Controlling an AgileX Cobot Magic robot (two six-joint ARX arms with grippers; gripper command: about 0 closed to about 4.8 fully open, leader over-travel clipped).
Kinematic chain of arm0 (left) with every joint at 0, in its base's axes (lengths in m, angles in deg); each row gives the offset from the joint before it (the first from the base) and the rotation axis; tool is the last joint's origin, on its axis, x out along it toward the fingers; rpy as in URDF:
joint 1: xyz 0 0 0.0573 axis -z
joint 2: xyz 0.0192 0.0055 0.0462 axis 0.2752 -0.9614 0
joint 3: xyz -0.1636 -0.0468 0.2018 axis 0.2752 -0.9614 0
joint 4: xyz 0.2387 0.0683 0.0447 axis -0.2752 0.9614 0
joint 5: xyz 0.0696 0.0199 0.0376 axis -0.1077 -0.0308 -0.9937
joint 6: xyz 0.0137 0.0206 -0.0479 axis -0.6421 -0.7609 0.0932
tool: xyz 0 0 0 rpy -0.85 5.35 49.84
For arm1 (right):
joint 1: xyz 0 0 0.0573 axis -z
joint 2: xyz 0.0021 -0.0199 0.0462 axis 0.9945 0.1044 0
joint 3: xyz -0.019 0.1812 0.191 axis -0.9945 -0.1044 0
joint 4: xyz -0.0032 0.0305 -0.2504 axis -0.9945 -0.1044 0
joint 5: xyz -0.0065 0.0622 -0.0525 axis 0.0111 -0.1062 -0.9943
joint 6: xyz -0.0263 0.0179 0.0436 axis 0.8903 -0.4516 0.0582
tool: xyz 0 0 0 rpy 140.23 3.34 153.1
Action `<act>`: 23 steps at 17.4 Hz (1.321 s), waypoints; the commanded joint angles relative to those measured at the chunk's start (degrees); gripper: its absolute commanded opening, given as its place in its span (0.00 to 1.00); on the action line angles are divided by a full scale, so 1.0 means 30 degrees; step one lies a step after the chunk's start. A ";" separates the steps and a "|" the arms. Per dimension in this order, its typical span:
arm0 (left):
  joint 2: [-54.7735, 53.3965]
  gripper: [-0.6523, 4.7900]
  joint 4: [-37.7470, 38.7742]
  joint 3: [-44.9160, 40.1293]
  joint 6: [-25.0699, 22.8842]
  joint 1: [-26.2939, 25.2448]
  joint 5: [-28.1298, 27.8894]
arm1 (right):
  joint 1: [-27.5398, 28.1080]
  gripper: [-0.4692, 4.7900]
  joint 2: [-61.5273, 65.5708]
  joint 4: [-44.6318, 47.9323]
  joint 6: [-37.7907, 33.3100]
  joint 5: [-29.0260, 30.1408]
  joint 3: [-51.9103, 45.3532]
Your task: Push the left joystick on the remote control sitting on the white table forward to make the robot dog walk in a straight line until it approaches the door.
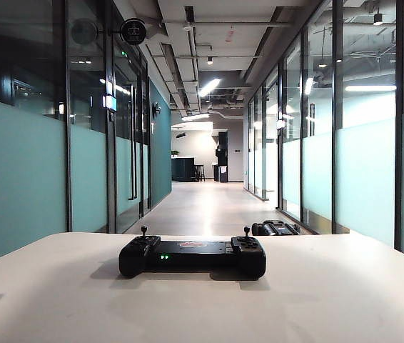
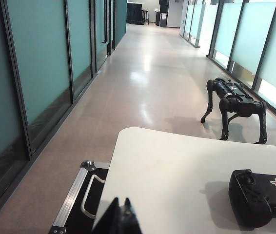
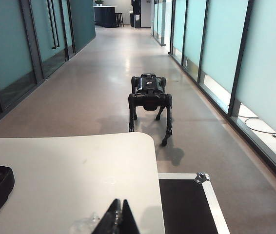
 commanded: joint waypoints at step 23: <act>-0.1821 0.11 -0.1545 0.1494 0.0051 0.0029 -0.0051 | -0.0029 0.08 0.0780 0.0503 0.0051 0.0787 0.2557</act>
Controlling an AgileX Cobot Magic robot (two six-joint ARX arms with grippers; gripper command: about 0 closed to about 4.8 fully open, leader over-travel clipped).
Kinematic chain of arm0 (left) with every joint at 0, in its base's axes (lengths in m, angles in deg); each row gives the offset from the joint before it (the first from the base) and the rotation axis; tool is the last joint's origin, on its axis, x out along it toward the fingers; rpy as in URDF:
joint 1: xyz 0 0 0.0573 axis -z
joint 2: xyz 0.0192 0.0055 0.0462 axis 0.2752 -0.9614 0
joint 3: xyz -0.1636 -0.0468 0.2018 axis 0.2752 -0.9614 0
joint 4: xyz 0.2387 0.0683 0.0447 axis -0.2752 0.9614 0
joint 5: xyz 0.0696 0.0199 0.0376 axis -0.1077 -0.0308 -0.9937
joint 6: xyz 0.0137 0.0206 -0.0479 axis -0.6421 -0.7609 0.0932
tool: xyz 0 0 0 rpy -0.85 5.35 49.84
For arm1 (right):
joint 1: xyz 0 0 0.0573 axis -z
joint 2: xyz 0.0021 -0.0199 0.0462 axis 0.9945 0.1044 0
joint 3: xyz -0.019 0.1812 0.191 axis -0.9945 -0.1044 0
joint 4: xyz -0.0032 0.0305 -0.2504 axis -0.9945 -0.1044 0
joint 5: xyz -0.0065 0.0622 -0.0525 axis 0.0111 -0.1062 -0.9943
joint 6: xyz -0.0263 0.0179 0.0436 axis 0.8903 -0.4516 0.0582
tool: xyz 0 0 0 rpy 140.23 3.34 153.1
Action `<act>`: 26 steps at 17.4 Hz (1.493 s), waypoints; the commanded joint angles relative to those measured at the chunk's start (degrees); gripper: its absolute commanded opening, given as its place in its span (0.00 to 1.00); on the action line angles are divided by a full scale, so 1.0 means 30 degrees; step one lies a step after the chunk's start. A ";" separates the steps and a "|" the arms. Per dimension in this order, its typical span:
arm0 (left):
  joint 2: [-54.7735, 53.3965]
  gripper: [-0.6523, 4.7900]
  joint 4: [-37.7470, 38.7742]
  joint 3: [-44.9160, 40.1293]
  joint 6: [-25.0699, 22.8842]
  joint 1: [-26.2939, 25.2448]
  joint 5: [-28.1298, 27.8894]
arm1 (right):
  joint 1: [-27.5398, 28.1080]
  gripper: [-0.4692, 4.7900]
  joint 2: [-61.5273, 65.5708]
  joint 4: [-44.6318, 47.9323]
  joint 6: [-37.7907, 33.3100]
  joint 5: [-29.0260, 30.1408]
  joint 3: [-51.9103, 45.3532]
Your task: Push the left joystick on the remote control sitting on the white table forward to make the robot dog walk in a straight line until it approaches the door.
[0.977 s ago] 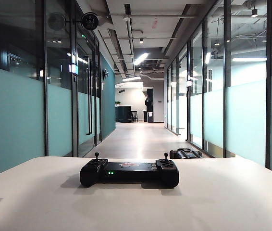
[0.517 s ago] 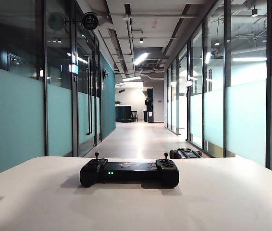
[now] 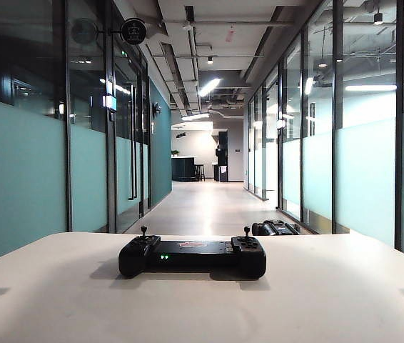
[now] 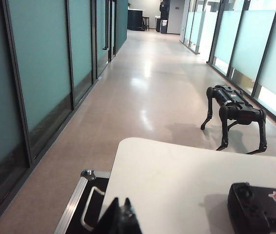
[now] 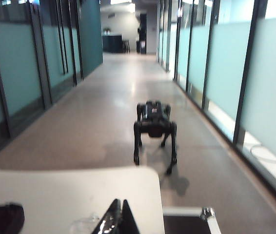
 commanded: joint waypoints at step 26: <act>-2.1835 0.11 -0.9377 0.7635 -0.0073 0.2375 0.4809 | -0.9041 0.08 1.9475 1.3391 -0.0255 -0.0539 0.2178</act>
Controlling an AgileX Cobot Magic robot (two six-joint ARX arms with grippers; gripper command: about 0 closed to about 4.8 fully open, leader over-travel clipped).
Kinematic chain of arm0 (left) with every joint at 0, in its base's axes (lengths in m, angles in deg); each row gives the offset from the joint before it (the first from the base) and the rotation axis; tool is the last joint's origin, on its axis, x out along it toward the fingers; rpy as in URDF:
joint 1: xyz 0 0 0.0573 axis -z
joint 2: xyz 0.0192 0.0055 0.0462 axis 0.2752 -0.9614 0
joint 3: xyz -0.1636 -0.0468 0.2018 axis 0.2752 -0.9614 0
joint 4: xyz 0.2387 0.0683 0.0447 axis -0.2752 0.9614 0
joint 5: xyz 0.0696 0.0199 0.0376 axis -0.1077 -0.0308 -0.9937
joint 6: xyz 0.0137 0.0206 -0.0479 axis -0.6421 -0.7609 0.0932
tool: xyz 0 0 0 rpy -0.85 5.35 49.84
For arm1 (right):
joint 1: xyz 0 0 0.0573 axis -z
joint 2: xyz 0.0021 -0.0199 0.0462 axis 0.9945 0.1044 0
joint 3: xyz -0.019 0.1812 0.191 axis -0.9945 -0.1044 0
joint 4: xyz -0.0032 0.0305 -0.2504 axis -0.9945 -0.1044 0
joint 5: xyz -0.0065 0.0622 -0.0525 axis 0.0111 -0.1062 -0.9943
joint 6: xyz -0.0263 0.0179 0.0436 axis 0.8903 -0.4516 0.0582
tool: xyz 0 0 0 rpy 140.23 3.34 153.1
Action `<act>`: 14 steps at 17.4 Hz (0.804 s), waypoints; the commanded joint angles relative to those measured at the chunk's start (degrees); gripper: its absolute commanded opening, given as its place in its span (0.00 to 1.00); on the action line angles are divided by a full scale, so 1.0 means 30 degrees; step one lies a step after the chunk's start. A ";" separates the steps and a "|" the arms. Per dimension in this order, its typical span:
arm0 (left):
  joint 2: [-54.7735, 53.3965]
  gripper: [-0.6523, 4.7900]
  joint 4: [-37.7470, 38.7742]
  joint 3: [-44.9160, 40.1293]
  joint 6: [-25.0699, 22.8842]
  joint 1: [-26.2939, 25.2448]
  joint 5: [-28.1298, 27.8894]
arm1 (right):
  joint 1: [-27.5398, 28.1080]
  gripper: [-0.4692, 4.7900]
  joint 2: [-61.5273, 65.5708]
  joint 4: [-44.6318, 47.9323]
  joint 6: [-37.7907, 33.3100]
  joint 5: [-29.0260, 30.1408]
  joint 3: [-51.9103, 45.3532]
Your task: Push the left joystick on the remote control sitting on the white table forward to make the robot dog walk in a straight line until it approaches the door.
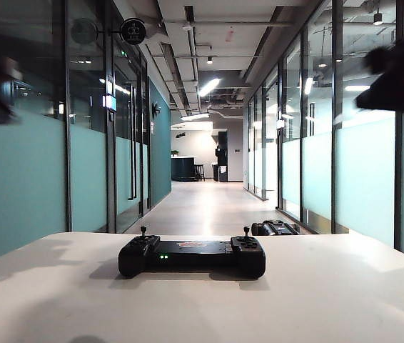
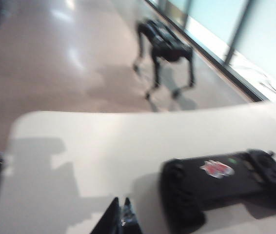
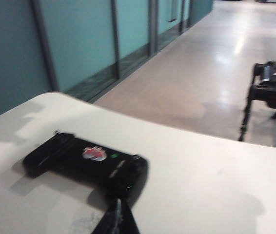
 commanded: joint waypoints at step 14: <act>-0.4881 0.11 -0.1180 0.2484 -0.0080 0.0423 0.2594 | -0.1486 0.08 1.2823 0.4962 -0.3818 -0.1115 0.4612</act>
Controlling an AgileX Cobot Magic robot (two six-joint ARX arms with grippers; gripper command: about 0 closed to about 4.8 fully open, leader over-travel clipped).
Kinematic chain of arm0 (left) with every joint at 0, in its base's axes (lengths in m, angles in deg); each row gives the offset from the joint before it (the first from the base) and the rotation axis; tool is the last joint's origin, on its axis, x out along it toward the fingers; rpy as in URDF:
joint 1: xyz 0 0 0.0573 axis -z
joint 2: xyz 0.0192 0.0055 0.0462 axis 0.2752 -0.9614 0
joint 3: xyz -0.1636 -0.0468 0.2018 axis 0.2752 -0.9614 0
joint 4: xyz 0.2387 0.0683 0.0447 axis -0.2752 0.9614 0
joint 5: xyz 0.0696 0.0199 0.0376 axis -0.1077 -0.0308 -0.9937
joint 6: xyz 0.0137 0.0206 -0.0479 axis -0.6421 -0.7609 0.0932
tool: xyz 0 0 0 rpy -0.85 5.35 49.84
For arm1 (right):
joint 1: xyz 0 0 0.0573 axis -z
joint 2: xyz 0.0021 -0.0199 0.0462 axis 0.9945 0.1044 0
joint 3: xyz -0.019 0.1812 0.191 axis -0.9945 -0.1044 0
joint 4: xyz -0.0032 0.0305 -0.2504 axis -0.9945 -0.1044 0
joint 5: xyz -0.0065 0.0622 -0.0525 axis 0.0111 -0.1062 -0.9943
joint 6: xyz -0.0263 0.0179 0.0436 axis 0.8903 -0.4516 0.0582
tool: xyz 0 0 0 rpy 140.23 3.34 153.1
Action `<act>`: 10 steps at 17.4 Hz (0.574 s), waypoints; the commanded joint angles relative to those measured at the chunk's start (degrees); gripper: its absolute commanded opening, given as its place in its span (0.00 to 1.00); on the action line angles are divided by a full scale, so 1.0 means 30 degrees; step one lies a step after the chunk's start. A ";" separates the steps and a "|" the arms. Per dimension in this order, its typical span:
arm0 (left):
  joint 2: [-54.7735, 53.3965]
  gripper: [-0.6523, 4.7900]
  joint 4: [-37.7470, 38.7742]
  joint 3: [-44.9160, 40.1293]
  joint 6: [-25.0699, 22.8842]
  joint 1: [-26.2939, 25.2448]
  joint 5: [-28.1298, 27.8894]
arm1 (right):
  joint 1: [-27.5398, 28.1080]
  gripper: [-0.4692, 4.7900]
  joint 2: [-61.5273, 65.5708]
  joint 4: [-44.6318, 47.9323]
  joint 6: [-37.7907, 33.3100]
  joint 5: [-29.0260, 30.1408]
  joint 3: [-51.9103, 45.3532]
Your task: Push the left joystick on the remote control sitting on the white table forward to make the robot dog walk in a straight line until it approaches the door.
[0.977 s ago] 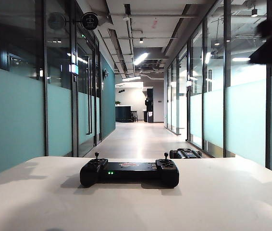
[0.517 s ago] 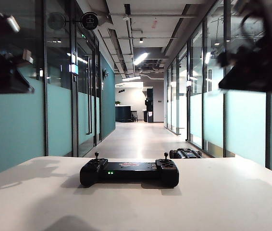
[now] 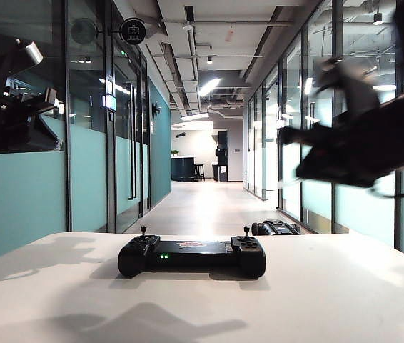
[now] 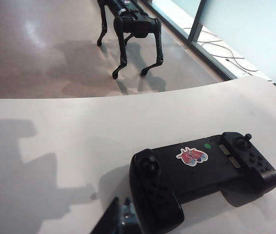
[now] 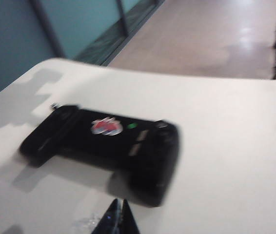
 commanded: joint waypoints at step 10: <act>0.0051 0.11 -0.0379 0.0080 -0.0080 0.0007 0.0102 | -0.1515 0.58 0.5960 0.0233 -0.0933 -0.2674 0.3541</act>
